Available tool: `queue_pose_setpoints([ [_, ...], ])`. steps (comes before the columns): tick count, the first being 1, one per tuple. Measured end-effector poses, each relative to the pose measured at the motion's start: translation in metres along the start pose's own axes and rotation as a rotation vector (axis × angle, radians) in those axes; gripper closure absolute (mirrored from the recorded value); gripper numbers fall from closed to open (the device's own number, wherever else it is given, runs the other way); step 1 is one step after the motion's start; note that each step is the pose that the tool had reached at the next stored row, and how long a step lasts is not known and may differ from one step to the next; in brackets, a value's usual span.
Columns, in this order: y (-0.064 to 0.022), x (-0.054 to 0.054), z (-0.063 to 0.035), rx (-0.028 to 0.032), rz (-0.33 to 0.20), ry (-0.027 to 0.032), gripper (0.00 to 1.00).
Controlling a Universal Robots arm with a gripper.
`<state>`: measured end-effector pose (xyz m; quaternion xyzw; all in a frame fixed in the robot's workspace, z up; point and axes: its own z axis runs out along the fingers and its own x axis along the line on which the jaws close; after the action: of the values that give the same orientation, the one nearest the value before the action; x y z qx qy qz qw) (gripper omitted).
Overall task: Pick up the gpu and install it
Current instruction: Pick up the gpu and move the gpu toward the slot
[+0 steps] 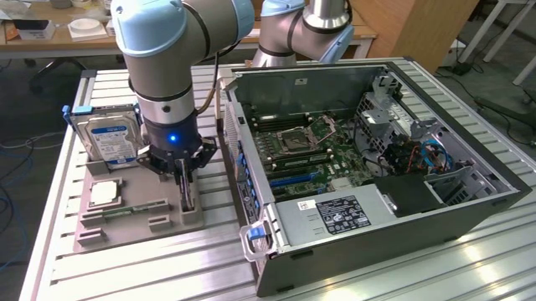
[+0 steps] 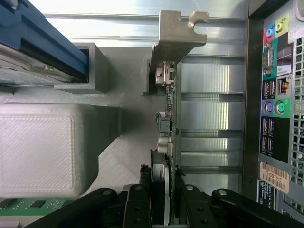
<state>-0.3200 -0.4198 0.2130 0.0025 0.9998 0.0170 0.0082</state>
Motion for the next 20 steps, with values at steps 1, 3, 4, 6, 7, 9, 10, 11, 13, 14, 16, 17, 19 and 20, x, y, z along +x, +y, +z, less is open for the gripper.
queue_pose_setpoints([
  [1,0.0,0.0,0.0,-0.0001,0.0,0.0,0.69],
  [3,0.0,0.0,0.0,0.0,0.0,0.0001,0.69],
  [4,0.0,0.0,0.0,0.0,0.0,0.0001,0.71],
  [6,0.0,0.0,0.0,0.0,0.0,0.0001,0.73],
  [7,0.0,0.0,0.0,0.0,0.0,0.0001,0.73],
  [9,0.0,0.0,0.0,0.0,0.0,0.0001,0.73],
  [10,0.0,0.0,0.0,0.0,0.0,0.0001,0.73],
  [11,0.0,0.0,0.0,0.0,0.0,0.0001,0.73],
  [13,0.0,0.0,-0.0003,-0.0001,0.0,-0.0001,0.73],
  [14,0.0001,0.0,-0.0014,0.0,0.0,0.0001,0.73],
  [16,0.0001,0.0,-0.0056,0.0002,0.0,0.0001,0.73],
  [17,0.0002,0.0,-0.0081,0.0005,0.0,0.0,0.73],
  [19,0.0004,0.0,-0.0131,0.0006,0.0,0.0,0.73],
  [20,0.0005,0.0,-0.0157,0.0004,0.0,-0.0001,0.73],
])
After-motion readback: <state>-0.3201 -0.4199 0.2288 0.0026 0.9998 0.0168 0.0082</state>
